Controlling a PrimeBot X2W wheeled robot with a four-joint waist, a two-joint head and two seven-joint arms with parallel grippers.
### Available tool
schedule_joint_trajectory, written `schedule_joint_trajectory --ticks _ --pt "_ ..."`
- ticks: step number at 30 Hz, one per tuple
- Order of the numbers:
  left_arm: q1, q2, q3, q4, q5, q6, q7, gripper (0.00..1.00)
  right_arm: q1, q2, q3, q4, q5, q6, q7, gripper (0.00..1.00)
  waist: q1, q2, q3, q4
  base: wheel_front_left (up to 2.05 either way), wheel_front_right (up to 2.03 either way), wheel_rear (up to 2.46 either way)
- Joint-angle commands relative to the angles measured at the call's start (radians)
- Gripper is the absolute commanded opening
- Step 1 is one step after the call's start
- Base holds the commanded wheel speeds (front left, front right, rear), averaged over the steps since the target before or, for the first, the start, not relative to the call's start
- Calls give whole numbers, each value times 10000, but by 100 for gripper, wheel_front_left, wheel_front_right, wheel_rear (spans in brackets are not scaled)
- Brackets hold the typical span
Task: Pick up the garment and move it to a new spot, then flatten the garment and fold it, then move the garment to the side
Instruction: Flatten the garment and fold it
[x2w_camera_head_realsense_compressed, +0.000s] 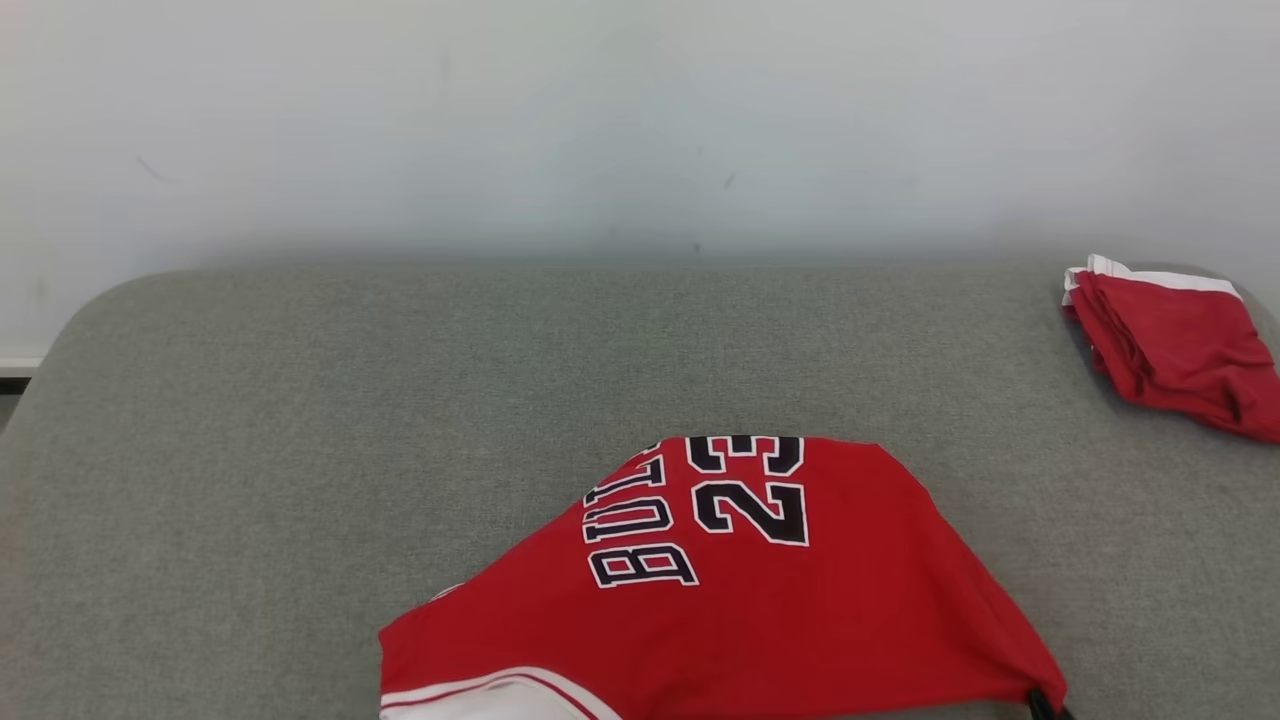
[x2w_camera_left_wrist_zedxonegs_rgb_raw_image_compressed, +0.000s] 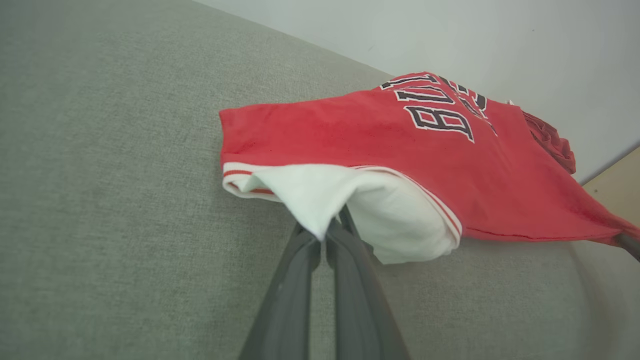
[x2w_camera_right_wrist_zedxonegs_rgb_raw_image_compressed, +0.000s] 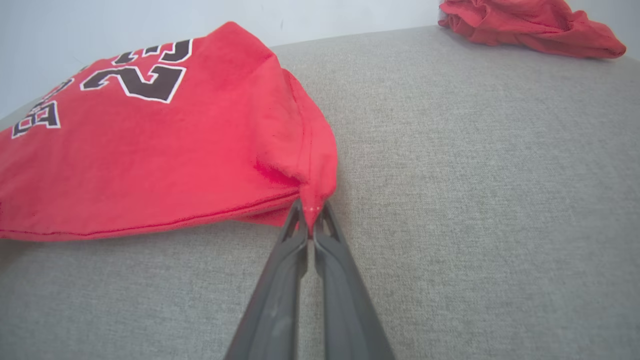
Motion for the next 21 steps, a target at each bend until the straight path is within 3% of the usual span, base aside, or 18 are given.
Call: schedule_joint_trajectory --ticks 1,7,12,15,21 --pt "-66 324 14 -444 100 -14 -5 0 -5 -67 -61 -569 227 -29 118 0 0 0 46 -106 0 0 0" --pt "-1333 1507 168 -2417 149 -12 1236 0 -891 -417 -47 -2563 546 -29 1169 0 0 0 342 -312 0 0 0" --pt "-3580 2493 211 -3448 -564 -13 2555 0 -2631 -627 -129 -3434 745 -29 2198 0 0 0 1006 -468 0 0 0" --pt "-4728 2782 240 -3455 -977 -13 2954 0 -3565 -537 -207 -3399 1010 -29 2488 0 0 0 1352 -523 0 0 0" --pt "-8637 2999 -112 -2418 -1596 -13 3652 0 -6962 -194 -568 -2795 1606 -29 3355 0 0 0 2545 -613 0 0 0"
